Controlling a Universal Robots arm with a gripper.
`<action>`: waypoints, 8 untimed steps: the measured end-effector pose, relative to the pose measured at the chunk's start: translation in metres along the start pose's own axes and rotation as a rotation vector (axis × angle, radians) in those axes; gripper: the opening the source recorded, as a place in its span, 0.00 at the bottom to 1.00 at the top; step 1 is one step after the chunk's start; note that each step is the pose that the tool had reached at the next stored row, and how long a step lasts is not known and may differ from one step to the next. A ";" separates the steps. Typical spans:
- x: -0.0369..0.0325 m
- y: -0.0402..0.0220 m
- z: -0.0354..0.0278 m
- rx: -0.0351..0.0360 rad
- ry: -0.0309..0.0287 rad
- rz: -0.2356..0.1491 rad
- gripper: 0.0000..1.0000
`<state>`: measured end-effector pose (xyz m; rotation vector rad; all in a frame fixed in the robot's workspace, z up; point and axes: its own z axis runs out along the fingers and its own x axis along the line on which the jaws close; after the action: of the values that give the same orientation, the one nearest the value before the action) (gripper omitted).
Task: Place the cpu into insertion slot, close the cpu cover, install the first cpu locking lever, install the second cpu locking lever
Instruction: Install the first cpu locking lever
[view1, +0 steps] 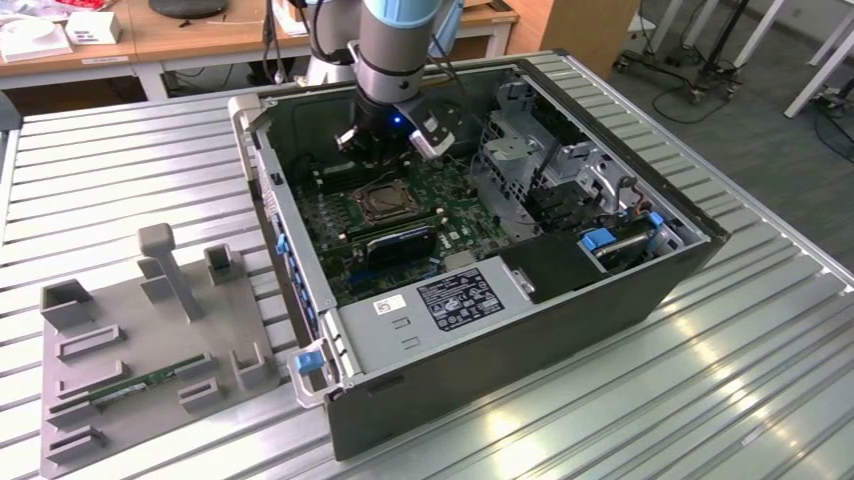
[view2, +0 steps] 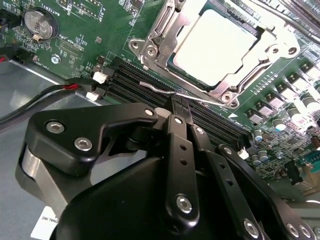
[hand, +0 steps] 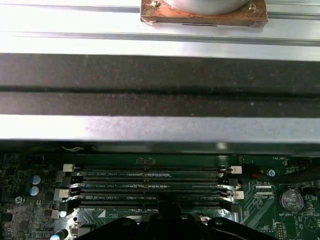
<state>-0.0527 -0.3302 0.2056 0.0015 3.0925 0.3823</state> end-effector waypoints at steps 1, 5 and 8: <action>0.0000 -0.0002 0.0007 0.0000 0.0000 0.000 0.11; 0.0000 -0.0009 0.0035 -0.0001 -0.0001 0.000 0.11; 0.0000 -0.0013 0.0046 0.0000 0.0000 0.000 0.11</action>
<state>-0.0526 -0.3303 0.2009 0.0015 3.0925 0.3822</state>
